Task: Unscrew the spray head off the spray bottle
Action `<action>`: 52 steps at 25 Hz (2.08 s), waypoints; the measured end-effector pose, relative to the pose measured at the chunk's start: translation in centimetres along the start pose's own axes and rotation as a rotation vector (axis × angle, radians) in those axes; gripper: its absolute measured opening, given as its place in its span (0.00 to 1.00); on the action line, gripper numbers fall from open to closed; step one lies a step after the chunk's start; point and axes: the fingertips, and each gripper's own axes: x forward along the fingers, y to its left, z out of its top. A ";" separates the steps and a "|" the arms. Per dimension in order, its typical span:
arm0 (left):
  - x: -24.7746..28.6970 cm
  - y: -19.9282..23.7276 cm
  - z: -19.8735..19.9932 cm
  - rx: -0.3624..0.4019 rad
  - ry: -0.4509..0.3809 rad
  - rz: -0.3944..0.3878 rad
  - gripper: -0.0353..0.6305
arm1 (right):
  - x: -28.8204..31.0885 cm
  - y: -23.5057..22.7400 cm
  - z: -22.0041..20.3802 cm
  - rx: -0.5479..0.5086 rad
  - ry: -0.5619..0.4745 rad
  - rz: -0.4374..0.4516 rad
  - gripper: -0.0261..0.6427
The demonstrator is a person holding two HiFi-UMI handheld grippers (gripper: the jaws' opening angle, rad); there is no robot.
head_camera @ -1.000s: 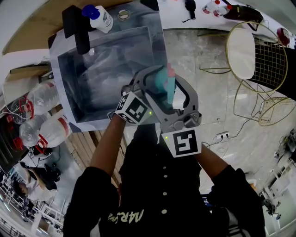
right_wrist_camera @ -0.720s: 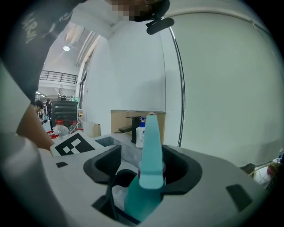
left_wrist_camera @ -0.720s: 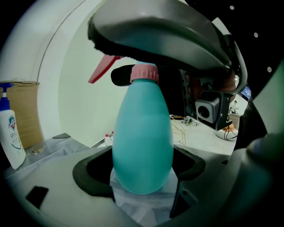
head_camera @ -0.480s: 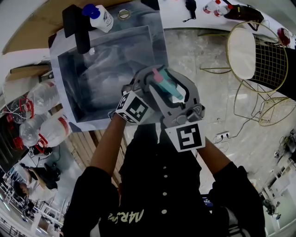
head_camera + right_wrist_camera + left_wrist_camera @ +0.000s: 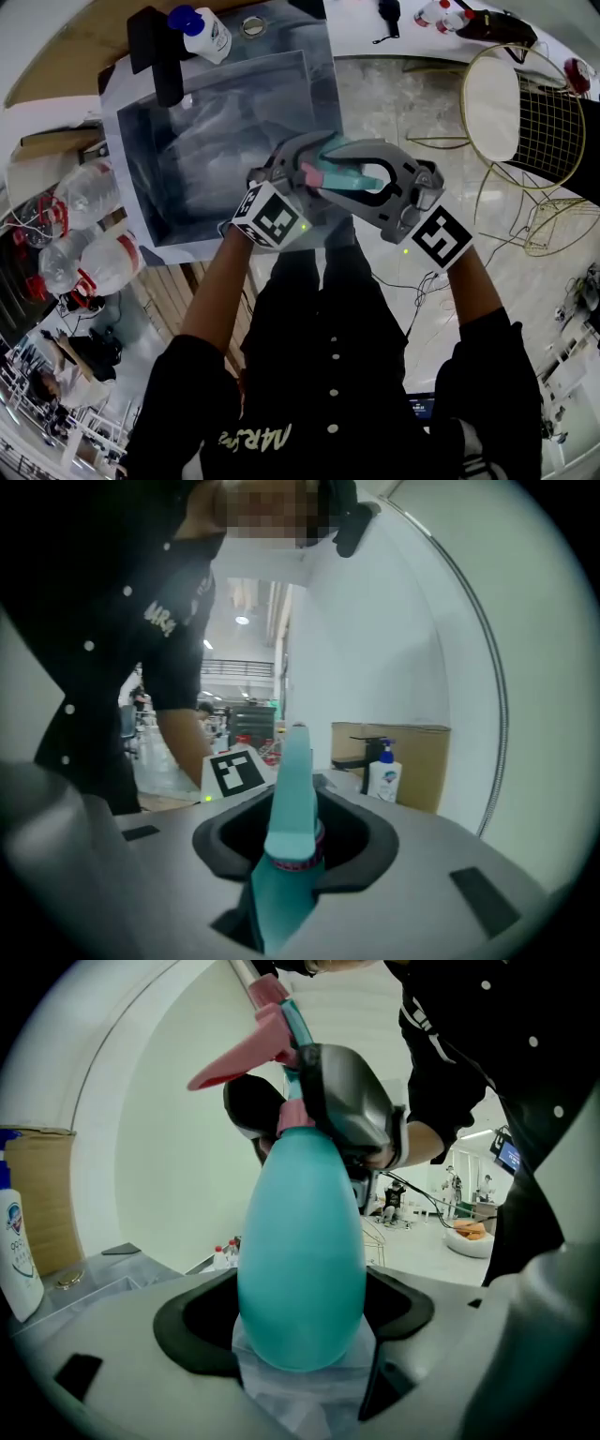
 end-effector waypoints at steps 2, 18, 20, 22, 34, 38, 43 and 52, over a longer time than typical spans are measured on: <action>0.0 -0.1 0.1 -0.001 -0.006 -0.009 0.65 | -0.1 0.3 0.1 -0.005 -0.005 0.088 0.24; 0.0 -0.1 0.0 0.010 0.007 -0.011 0.65 | -0.1 0.6 0.4 0.013 -0.004 0.122 0.24; 0.0 -0.2 0.0 0.011 0.009 -0.012 0.65 | -0.2 0.7 0.7 0.027 -0.037 0.128 0.24; -0.1 -0.2 0.0 0.008 0.008 -0.012 0.65 | -0.4 0.5 1.0 0.051 -0.078 0.130 0.24; 0.0 -0.2 0.0 0.008 0.008 -0.006 0.65 | -1.6 0.1 3.1 0.064 -0.115 0.082 0.24; 0.0 -0.4 -0.1 0.014 0.014 0.001 0.65 | -2.1 -0.1 4.4 0.051 -0.131 0.062 0.24; 0.0 -0.5 -0.1 0.012 0.019 0.004 0.65 | -2.7 -0.5 6.1 0.049 -0.148 0.037 0.24; -0.2 -0.5 0.0 0.015 0.033 0.017 0.65 | -3.5 -0.9 8.4 0.060 -0.135 0.001 0.24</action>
